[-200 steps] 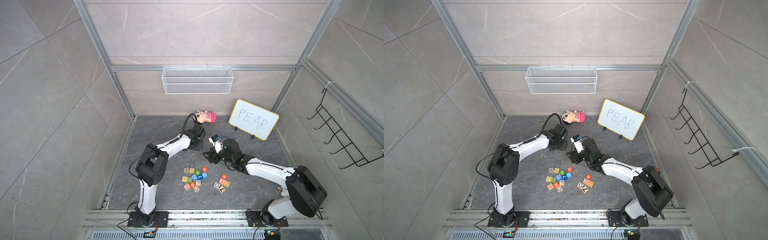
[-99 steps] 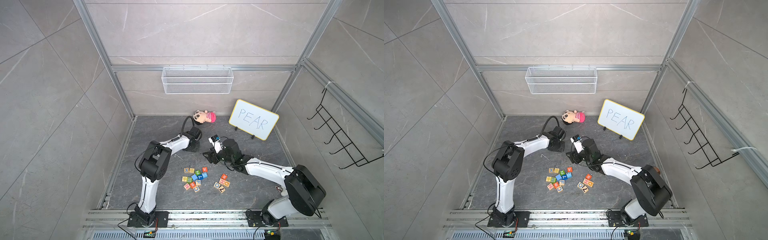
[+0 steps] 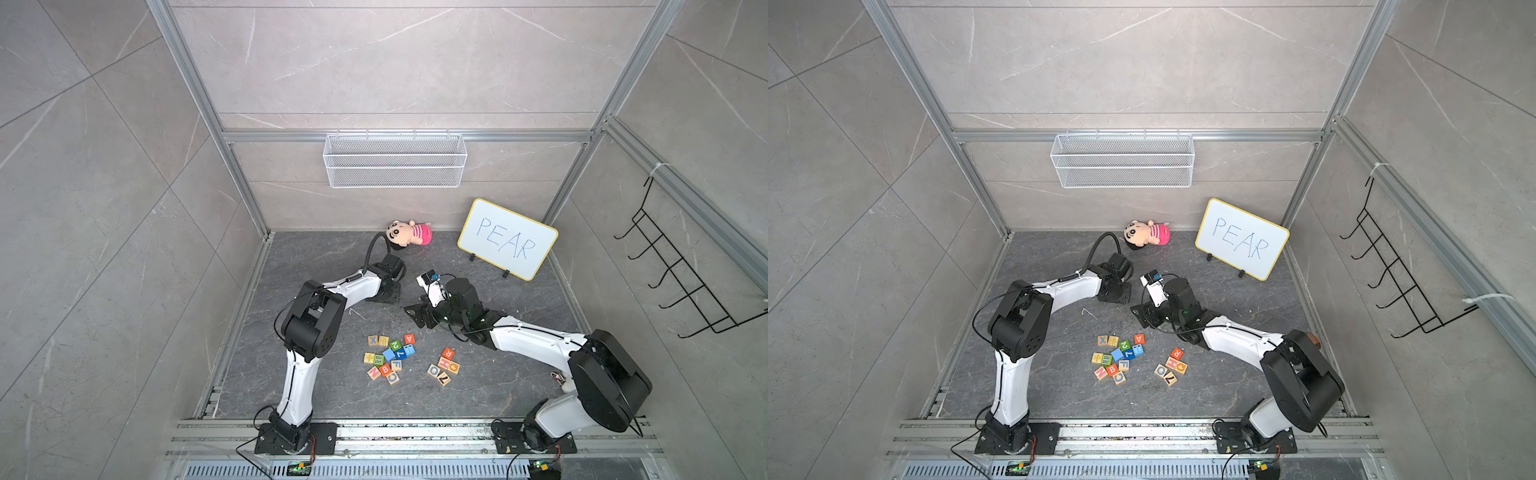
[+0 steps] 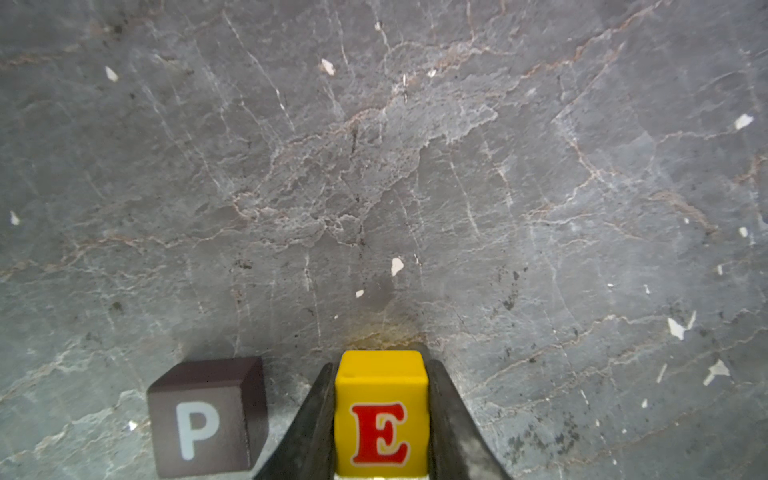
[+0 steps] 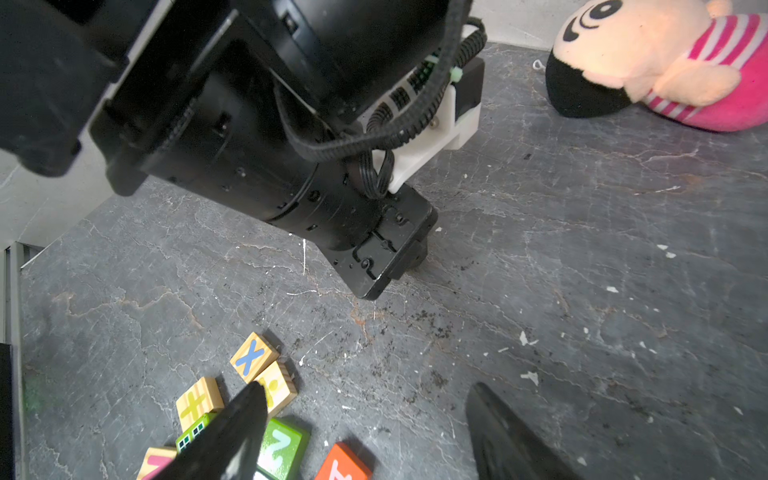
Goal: Spell the uppercase word “pear” with letter blocks
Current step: Place the letter block at the center of the board.
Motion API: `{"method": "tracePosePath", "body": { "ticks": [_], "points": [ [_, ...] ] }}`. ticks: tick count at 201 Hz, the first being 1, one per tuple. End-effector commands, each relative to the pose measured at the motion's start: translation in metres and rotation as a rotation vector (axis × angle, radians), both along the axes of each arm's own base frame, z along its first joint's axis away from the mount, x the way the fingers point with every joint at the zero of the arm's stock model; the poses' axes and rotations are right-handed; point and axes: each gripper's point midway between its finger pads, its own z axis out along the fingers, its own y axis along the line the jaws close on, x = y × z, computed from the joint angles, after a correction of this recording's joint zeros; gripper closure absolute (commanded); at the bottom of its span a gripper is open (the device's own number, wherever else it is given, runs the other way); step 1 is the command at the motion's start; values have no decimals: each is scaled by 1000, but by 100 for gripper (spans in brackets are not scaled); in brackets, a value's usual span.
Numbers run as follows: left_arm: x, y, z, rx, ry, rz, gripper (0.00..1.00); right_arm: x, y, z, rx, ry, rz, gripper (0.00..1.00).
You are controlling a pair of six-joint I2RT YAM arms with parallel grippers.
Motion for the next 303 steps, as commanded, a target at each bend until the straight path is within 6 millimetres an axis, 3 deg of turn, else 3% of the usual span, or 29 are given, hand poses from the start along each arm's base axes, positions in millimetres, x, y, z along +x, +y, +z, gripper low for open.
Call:
{"method": "tracePosePath", "body": {
  "ticks": [1, 55, 120, 138, 165, 220, 257, 303],
  "points": [
    [8, -1, 0, 2, -7, -10, 95, -4, 0, 0, 0, -16, 8, 21],
    [6, 1, 2, 12, -5, -6, 77, -4, -2, 0, -8, -20, 3, 19],
    [0, 4, 6, 8, 2, 8, 79, -4, -2, 2, -4, -28, -3, 18],
    [-1, 4, 5, 5, 6, 7, 70, -4, -2, 2, -4, -28, -2, 19],
    [-1, 3, 8, -4, 5, 6, 69, -3, -1, 1, -5, -23, -1, 18],
    [-2, 5, 21, -4, -7, 15, 54, -3, 0, 1, -5, -24, -1, 18],
    [-1, 5, 38, -15, -31, 17, 53, -3, 0, 1, -4, -21, 0, 18],
    [-10, 9, 81, -44, -75, 18, 53, -3, 1, 1, -8, -22, 0, 17]
  ]
}}
